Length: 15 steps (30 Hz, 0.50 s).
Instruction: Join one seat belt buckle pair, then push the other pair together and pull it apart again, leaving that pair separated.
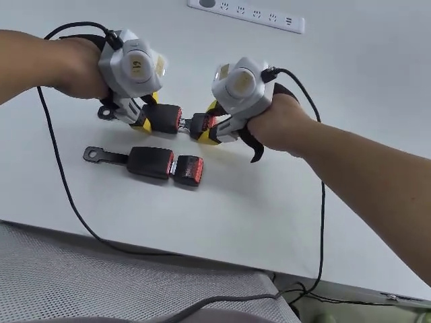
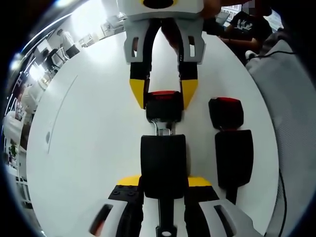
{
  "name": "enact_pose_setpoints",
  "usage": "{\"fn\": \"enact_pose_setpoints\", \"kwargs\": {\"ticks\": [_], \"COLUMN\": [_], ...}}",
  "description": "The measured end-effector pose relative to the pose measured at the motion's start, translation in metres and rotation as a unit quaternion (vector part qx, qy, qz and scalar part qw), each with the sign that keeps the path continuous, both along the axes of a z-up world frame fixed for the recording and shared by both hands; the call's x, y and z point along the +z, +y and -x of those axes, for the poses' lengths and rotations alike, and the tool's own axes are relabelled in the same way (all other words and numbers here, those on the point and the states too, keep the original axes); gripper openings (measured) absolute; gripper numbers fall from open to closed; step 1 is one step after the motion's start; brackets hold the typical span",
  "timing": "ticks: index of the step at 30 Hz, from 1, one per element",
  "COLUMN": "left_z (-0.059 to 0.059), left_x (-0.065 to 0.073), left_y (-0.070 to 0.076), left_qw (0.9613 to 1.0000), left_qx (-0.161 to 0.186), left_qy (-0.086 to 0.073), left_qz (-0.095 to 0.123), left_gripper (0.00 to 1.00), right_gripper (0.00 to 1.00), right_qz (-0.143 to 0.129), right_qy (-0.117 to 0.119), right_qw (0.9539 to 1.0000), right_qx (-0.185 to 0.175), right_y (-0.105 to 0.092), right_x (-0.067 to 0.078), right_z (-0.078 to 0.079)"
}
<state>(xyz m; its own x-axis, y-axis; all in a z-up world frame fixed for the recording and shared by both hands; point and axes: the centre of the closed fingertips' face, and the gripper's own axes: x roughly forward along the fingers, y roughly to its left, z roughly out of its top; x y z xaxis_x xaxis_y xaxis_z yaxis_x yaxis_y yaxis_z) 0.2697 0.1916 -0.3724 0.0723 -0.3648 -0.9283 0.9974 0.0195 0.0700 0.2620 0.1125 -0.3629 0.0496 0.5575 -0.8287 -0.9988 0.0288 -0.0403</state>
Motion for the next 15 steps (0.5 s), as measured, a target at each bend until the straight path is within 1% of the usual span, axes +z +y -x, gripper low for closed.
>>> {"fn": "enact_pose_setpoints", "kwargs": {"ticks": [4,13,15], "left_z": [-0.001,-0.001,-0.001], "left_x": [-0.001,-0.001,0.000], "left_y": [0.000,0.001,0.001], "left_qw": [1.0000,1.0000,1.0000], "left_qx": [-0.001,-0.003,0.006], "left_qy": [0.000,0.001,0.004], "left_qz": [-0.001,0.001,0.001], "left_gripper": [0.31,0.31,0.31], "right_gripper": [0.32,0.33,0.33], "right_qz": [0.000,0.004,0.006], "right_qy": [-0.001,0.000,0.001], "right_qw": [1.0000,1.0000,1.0000], "right_qx": [0.000,-0.002,-0.004], "right_y": [-0.001,-0.014,-0.017], "right_x": [-0.002,-0.002,-0.002], "right_z": [-0.002,0.001,0.001]}}
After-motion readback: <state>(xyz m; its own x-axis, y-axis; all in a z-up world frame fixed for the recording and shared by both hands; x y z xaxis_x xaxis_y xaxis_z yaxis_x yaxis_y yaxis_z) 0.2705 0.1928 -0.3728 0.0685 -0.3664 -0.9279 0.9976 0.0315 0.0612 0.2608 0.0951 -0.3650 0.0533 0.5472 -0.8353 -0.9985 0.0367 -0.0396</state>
